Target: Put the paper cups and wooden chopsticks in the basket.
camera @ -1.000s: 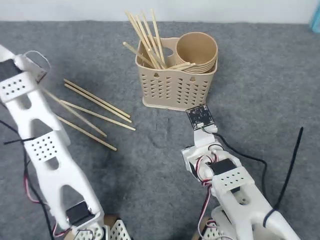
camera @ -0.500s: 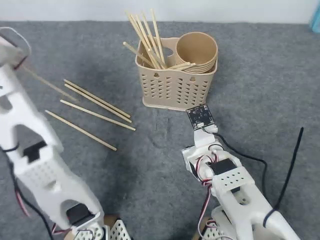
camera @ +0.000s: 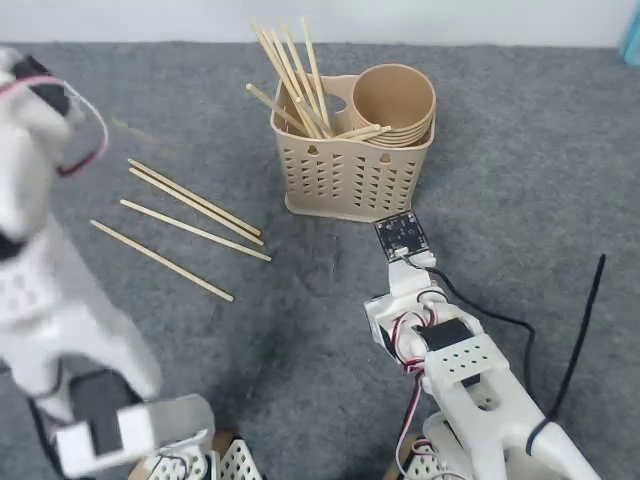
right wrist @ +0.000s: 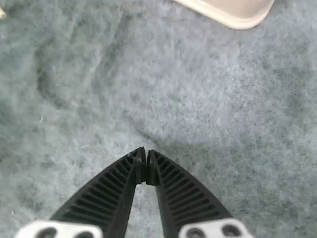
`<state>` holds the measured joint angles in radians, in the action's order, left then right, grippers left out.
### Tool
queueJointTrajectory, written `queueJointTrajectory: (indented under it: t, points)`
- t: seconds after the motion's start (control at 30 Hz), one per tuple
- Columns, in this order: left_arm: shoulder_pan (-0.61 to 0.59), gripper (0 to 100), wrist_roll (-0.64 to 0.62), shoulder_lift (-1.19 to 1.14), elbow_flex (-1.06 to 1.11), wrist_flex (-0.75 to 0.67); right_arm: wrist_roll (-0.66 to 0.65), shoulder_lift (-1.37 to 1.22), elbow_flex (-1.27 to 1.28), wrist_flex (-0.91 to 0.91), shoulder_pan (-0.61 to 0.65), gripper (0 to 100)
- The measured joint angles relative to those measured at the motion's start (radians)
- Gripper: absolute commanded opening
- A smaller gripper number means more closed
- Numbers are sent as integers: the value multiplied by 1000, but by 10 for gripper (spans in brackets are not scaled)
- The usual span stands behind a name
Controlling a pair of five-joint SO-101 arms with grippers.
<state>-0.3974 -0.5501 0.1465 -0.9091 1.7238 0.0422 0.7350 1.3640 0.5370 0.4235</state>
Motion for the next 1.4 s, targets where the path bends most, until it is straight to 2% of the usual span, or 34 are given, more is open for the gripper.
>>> queueJointTrajectory:
  t: [0.3,0.47,0.53,0.67,0.87,1.0,1.07,1.17,1.4]
  points:
    - [206,10,66,226,40,0,0,0,0,0,2,8]
    - [336,10,107,410,193,-2,0,0,0,0,2,8]
    - [377,11,109,496,284,-44,0,0,0,0,2,8]
    - [428,11,115,629,523,-253,0,0,0,0,2,8]
    - [443,11,121,741,921,-798,0,0,0,0,2,8]
    - [443,11,192,744,1137,-1163,0,0,0,0,2,8]
    - [445,11,213,744,1215,-1292,0,0,0,0,2,8]
    - [457,11,224,732,1270,-1356,0,0,0,0,2,8]
    - [493,11,226,571,1274,-1376,0,0,0,0,2,8]
